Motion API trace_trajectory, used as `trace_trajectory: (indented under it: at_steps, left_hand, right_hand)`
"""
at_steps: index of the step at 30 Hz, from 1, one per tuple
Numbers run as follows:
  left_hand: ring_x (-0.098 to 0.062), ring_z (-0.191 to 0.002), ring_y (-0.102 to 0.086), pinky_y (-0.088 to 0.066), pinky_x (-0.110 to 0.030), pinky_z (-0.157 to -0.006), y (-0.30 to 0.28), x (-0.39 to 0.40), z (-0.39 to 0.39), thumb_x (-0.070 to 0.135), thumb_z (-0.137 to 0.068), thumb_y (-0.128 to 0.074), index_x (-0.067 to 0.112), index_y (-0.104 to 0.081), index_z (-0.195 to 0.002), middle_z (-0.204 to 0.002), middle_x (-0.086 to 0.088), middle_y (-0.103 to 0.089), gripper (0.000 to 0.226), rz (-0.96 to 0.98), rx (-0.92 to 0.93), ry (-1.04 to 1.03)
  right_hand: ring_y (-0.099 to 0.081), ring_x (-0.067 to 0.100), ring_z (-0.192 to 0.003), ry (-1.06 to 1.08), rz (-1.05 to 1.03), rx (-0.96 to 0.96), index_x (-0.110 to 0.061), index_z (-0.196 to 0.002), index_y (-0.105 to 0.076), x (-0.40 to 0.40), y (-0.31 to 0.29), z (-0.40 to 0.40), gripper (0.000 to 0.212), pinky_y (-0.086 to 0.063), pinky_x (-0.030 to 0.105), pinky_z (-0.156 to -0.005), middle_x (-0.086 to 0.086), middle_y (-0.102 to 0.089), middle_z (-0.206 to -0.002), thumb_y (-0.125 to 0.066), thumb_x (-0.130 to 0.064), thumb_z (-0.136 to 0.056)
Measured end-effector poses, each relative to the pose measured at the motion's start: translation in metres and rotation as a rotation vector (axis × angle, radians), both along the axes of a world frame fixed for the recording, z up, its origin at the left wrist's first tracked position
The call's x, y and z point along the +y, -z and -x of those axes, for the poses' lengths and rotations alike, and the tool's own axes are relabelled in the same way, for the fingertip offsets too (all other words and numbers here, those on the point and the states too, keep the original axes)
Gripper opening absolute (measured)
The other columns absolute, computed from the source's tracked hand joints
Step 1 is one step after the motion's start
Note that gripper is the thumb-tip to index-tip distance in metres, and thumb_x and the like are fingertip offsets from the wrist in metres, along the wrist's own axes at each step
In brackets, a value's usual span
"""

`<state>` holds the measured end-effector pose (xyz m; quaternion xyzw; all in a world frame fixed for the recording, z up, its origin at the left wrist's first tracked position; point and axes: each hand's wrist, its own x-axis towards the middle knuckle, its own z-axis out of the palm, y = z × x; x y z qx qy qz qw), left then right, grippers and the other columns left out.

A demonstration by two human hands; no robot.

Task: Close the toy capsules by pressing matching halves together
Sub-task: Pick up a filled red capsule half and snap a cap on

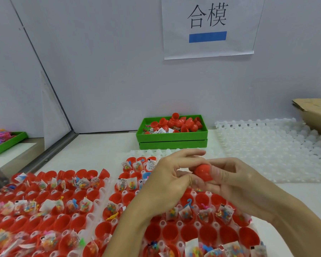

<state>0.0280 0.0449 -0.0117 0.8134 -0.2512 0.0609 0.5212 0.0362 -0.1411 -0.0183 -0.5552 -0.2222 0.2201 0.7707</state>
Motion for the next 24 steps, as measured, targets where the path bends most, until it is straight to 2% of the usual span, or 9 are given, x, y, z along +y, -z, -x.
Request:
trace_trajectory:
  at_steps: [3, 5, 6, 8, 11, 15, 17, 21, 24]
  left_hand:
    - [0.006, -0.121, -0.054, -0.050, -0.015, -0.090, 0.000, -0.002, 0.002, 0.021, -0.084, -0.076, 0.035, -0.057, -0.134, -0.132, 0.020, -0.059, 0.056, 0.115, 0.078, -0.021]
    - [0.005, -0.117, -0.059, -0.052, -0.015, -0.084, 0.002, -0.008, 0.004, 0.039, -0.074, -0.078, 0.029, -0.046, -0.144, -0.134, 0.015, -0.058, 0.077, 0.246, 0.247, 0.044]
    - [0.004, -0.114, -0.061, -0.053, -0.015, -0.083, 0.003, -0.013, 0.006, 0.041, -0.071, -0.078, 0.023, -0.046, -0.144, -0.131, 0.012, -0.061, 0.082, 0.295, 0.294, 0.039]
    - [-0.001, -0.107, -0.066, -0.055, -0.018, -0.084, 0.005, -0.021, 0.005, 0.037, -0.068, -0.077, 0.016, -0.054, -0.138, -0.118, 0.006, -0.070, 0.077, 0.351, 0.292, -0.038]
    - [-0.006, -0.101, -0.070, -0.057, -0.020, -0.079, 0.009, -0.025, 0.002, 0.032, -0.066, -0.077, 0.016, -0.063, -0.130, -0.106, 0.008, -0.075, 0.067, 0.417, 0.271, -0.082]
    - [-0.002, -0.099, -0.070, -0.057, -0.020, -0.079, 0.011, -0.023, 0.004, 0.020, -0.075, -0.081, 0.019, -0.064, -0.129, -0.112, 0.010, -0.072, 0.057, 0.361, 0.201, -0.113]
    - [0.000, -0.097, -0.070, -0.056, -0.018, -0.077, 0.011, -0.023, 0.004, 0.014, -0.079, -0.080, 0.019, -0.064, -0.129, -0.113, 0.010, -0.071, 0.053, 0.347, 0.180, -0.122]
    - [-0.001, -0.096, -0.070, -0.057, -0.019, -0.077, 0.010, -0.024, 0.003, 0.011, -0.080, -0.079, 0.017, -0.065, -0.128, -0.113, 0.008, -0.072, 0.051, 0.351, 0.164, -0.126]
    - [-0.002, -0.096, -0.070, -0.057, -0.020, -0.078, 0.010, -0.025, 0.003, 0.013, -0.079, -0.080, 0.017, -0.065, -0.126, -0.111, 0.007, -0.073, 0.050, 0.358, 0.157, -0.119]
  right_hand:
    - [-0.067, 0.035, -0.110, 0.159, -0.072, -0.015, 0.001, -0.109, -0.072, 0.004, 0.001, -0.001, 0.032, -0.056, 0.029, -0.088, 0.026, -0.069, -0.114, -0.069, -0.021, -0.086]
    - [-0.069, 0.033, -0.106, 0.253, -0.091, -0.042, -0.003, -0.104, -0.075, 0.008, 0.003, -0.001, 0.030, -0.057, 0.026, -0.082, 0.024, -0.071, -0.109, -0.068, -0.022, -0.082]
    - [-0.070, 0.032, -0.104, 0.297, -0.089, -0.064, -0.006, -0.102, -0.076, 0.011, 0.004, 0.000, 0.033, -0.057, 0.025, -0.081, 0.022, -0.072, -0.107, -0.070, -0.025, -0.077]
    - [-0.072, 0.031, -0.101, 0.372, -0.067, -0.115, -0.013, -0.099, -0.079, 0.016, 0.005, 0.001, 0.035, -0.057, 0.027, -0.080, 0.018, -0.074, -0.103, -0.072, -0.030, -0.069]
    - [-0.071, 0.031, -0.102, 0.406, -0.020, -0.173, -0.019, -0.099, -0.079, 0.020, 0.007, 0.001, 0.036, -0.058, 0.032, -0.085, 0.015, -0.075, -0.103, -0.076, -0.038, -0.068]
    - [-0.071, 0.032, -0.101, 0.419, -0.008, -0.223, -0.020, -0.104, -0.078, 0.019, 0.010, 0.001, 0.066, -0.056, 0.041, -0.090, 0.015, -0.075, -0.103, -0.087, -0.060, -0.052]
    - [-0.071, 0.032, -0.100, 0.439, -0.005, -0.239, -0.022, -0.103, -0.078, 0.020, 0.012, 0.000, 0.068, -0.055, 0.044, -0.090, 0.014, -0.075, -0.102, -0.086, -0.063, -0.050]
    - [-0.072, 0.030, -0.097, 0.455, 0.014, -0.265, -0.025, -0.102, -0.078, 0.021, 0.013, 0.002, 0.060, -0.057, 0.037, -0.083, 0.012, -0.076, -0.098, -0.083, -0.063, -0.056]
    - [-0.072, 0.032, -0.096, 0.453, 0.020, -0.235, -0.020, -0.100, -0.078, 0.020, 0.013, 0.002, 0.036, -0.057, 0.040, -0.084, 0.016, -0.076, -0.097, -0.078, -0.039, -0.070]
